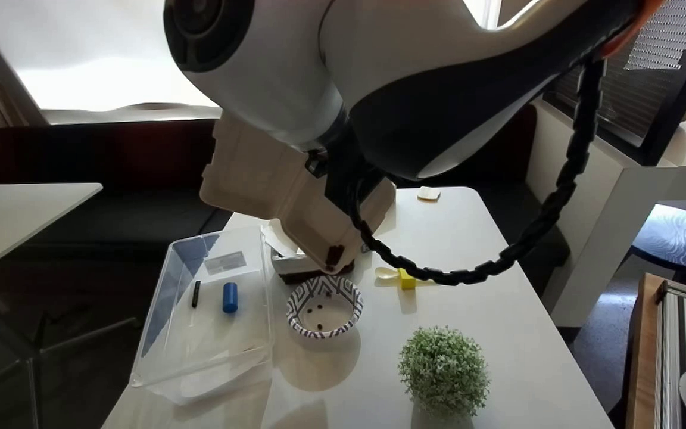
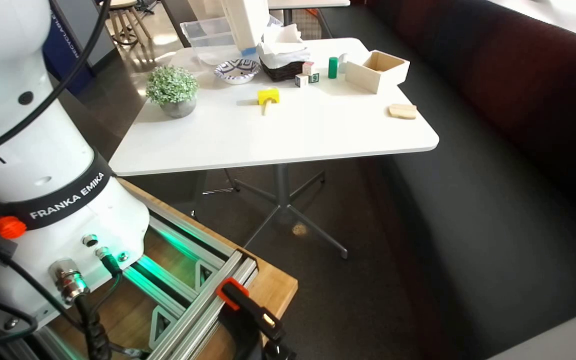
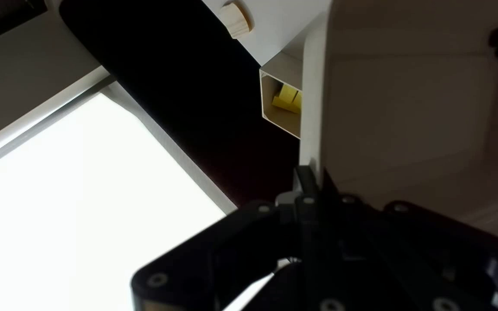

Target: Empty the beans in the carton box into the box

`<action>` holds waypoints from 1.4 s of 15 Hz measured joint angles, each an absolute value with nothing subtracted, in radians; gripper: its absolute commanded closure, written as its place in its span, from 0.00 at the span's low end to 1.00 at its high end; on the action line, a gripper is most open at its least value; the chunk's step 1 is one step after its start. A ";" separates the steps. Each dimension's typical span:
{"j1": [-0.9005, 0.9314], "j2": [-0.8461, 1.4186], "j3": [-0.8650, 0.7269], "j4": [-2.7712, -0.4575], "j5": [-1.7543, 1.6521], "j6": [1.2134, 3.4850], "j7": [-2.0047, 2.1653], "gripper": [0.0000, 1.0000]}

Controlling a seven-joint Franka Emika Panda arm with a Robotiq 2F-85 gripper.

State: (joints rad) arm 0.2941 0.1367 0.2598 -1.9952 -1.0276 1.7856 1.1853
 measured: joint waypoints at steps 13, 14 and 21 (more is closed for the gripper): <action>0.317 0.139 0.267 -1.981 -1.026 1.712 1.183 0.99; 0.321 0.141 0.268 -1.977 -1.025 1.698 1.183 0.99; 0.344 0.178 0.281 -1.917 -1.024 1.602 1.183 0.99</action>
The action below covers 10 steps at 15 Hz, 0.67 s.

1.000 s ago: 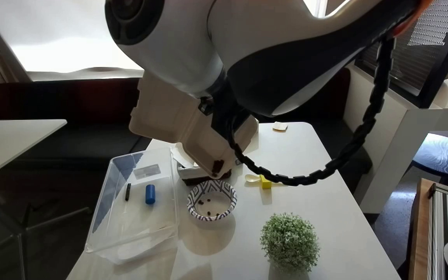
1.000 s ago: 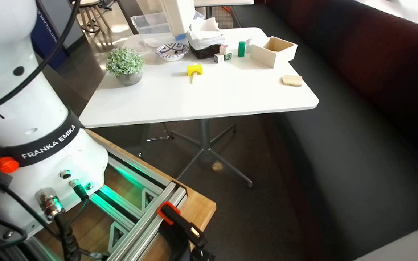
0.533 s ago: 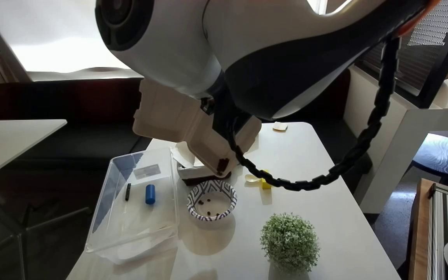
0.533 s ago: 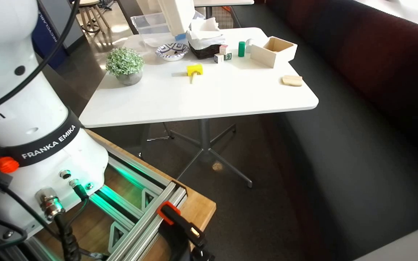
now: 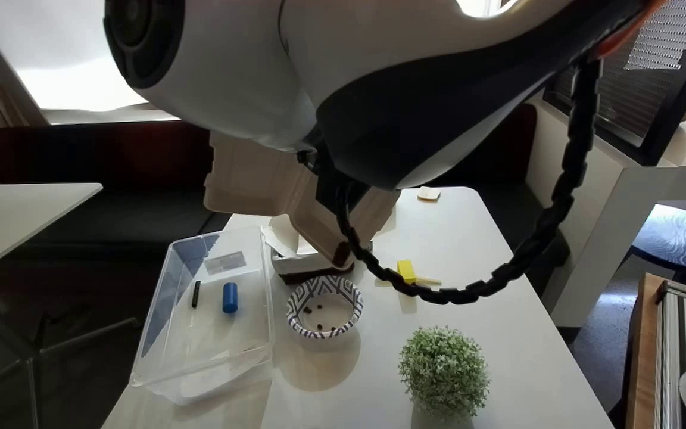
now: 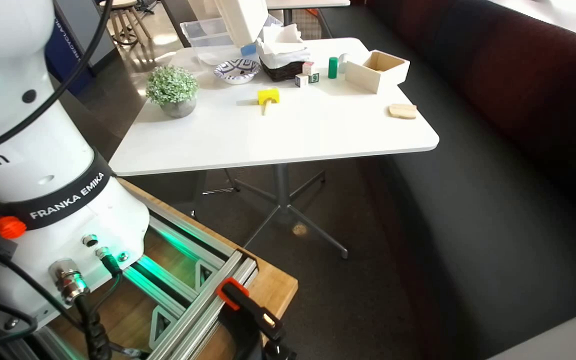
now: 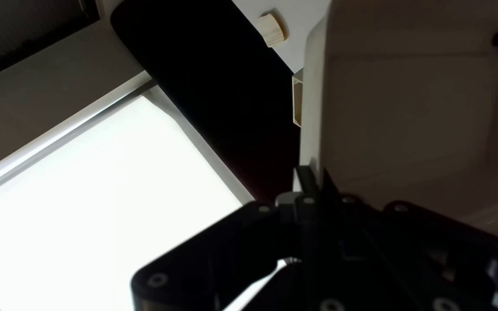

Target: Empty the beans in the carton box into the box

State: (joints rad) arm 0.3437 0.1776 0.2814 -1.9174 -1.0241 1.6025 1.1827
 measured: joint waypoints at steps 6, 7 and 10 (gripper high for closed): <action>0.360 0.231 0.282 -1.849 -1.024 1.566 1.183 0.99; 0.362 0.241 0.282 -1.838 -1.024 1.562 1.183 0.99; 0.373 0.269 0.282 -1.803 -1.024 1.529 1.184 0.99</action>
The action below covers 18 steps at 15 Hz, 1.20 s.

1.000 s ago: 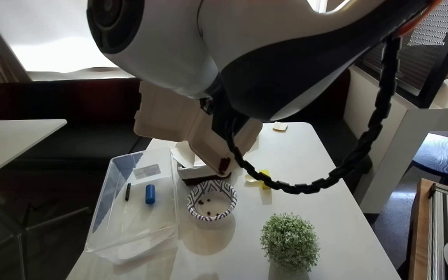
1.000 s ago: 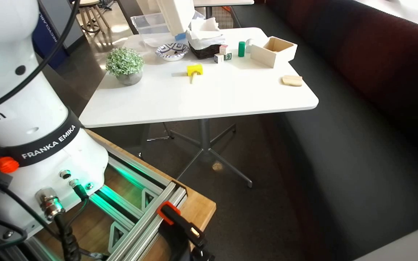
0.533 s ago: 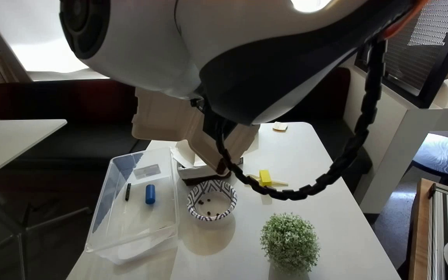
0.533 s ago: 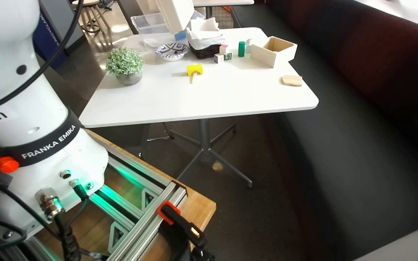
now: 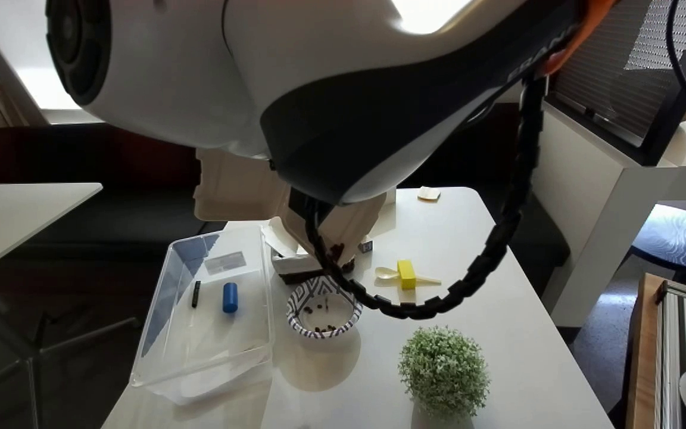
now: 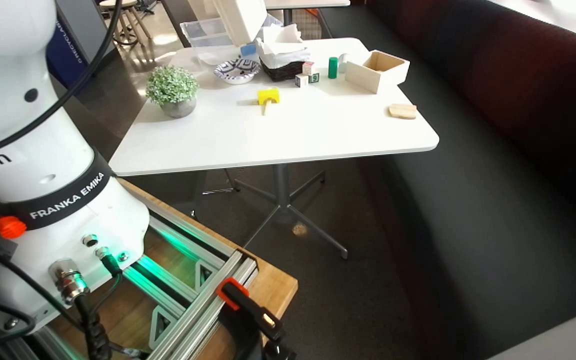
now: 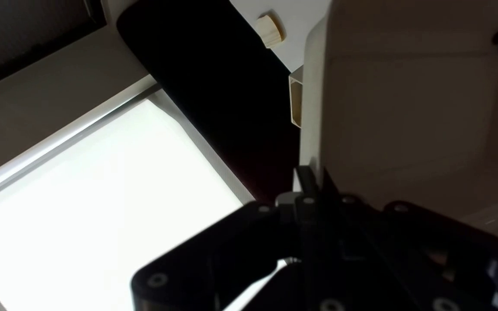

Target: Empty the beans in the carton box into the box

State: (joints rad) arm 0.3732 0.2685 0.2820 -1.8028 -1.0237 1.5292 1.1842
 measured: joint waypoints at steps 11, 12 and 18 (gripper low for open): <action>0.418 0.337 0.282 -1.699 -1.023 1.385 1.185 0.99; 0.419 0.341 0.282 -1.694 -1.023 1.379 1.185 0.99; 0.433 0.366 0.282 -1.661 -1.023 1.322 1.185 0.99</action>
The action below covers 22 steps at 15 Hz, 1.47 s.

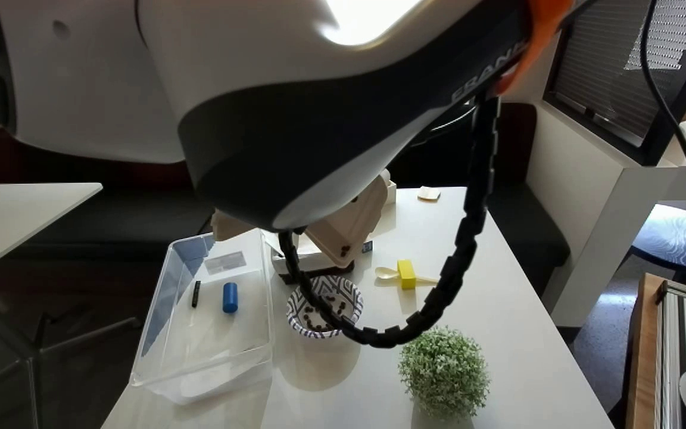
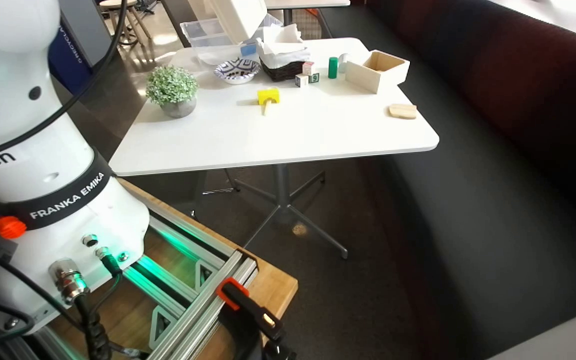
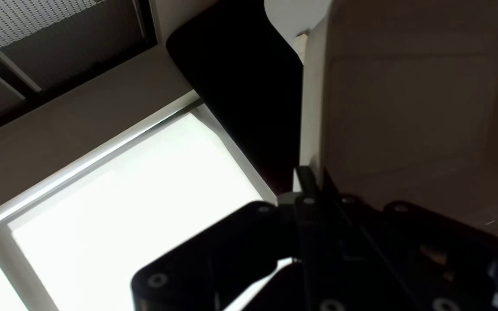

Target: Empty the beans in the carton box into the box

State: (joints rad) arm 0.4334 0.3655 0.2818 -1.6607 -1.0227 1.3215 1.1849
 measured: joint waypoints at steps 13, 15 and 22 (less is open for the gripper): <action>0.519 0.504 0.266 -1.478 -1.061 1.107 1.185 0.99; 0.527 0.528 0.257 -1.449 -1.076 1.097 1.185 0.99; 0.555 0.610 0.228 -1.354 -1.106 1.047 1.184 0.99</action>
